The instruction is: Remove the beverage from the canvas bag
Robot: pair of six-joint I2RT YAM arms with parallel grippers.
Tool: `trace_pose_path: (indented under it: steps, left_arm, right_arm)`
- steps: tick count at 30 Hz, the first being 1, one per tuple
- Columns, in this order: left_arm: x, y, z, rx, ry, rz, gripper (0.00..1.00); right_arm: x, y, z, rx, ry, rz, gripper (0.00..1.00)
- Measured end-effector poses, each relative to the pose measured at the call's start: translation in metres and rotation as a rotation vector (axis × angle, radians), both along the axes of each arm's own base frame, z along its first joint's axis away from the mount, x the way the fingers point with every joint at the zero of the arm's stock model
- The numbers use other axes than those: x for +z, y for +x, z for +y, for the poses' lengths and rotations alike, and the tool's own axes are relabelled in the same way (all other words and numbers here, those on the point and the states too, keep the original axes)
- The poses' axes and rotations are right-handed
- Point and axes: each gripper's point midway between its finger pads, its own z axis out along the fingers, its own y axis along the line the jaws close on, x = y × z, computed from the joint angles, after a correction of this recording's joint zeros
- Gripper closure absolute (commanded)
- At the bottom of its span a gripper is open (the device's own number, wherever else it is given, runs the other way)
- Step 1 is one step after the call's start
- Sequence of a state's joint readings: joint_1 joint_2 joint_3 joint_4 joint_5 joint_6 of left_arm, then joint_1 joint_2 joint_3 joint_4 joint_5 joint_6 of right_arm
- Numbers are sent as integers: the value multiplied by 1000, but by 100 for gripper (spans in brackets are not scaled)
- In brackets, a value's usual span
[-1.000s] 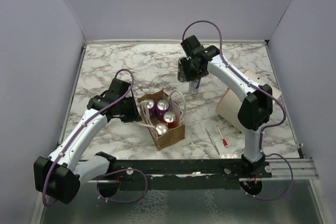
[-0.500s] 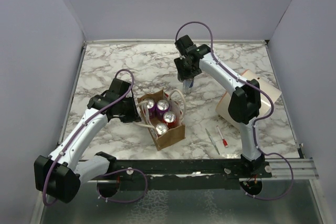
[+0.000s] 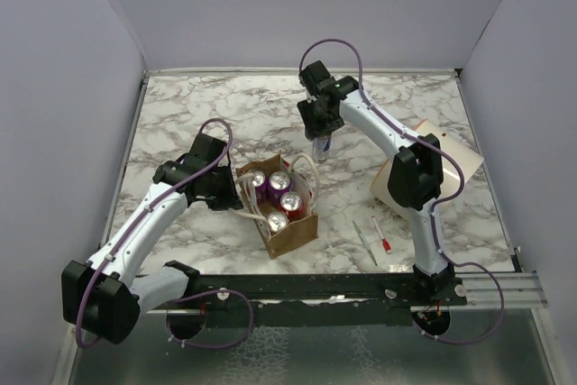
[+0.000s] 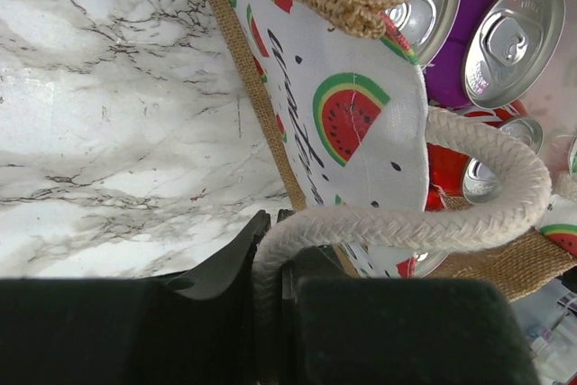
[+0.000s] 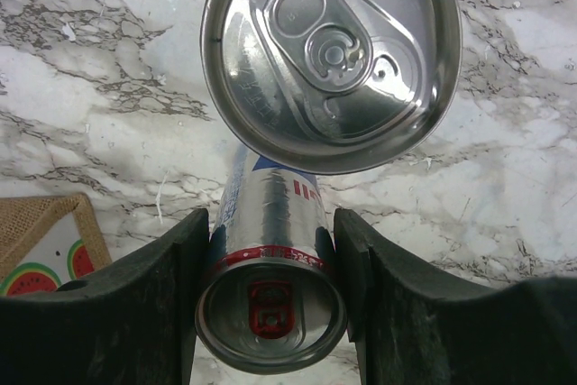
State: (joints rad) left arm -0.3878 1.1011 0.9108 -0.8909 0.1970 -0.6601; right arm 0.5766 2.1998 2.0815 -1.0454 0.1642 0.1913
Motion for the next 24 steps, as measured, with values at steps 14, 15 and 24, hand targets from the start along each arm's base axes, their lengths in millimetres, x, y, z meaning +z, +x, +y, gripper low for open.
trace_pose_path:
  steps: [14,15,24]
  left_arm:
    - [5,3,-2,13,-9,-8,100]
    - [5,3,-2,14,-10,-9,100]
    - [5,3,-2,17,-12,-8,100]
  right_arm:
    - [4,4,4,23,45,9,18]
    - [5,4,5,23,50,6,17]
    - [27,-3,6,42,95,-17,15]
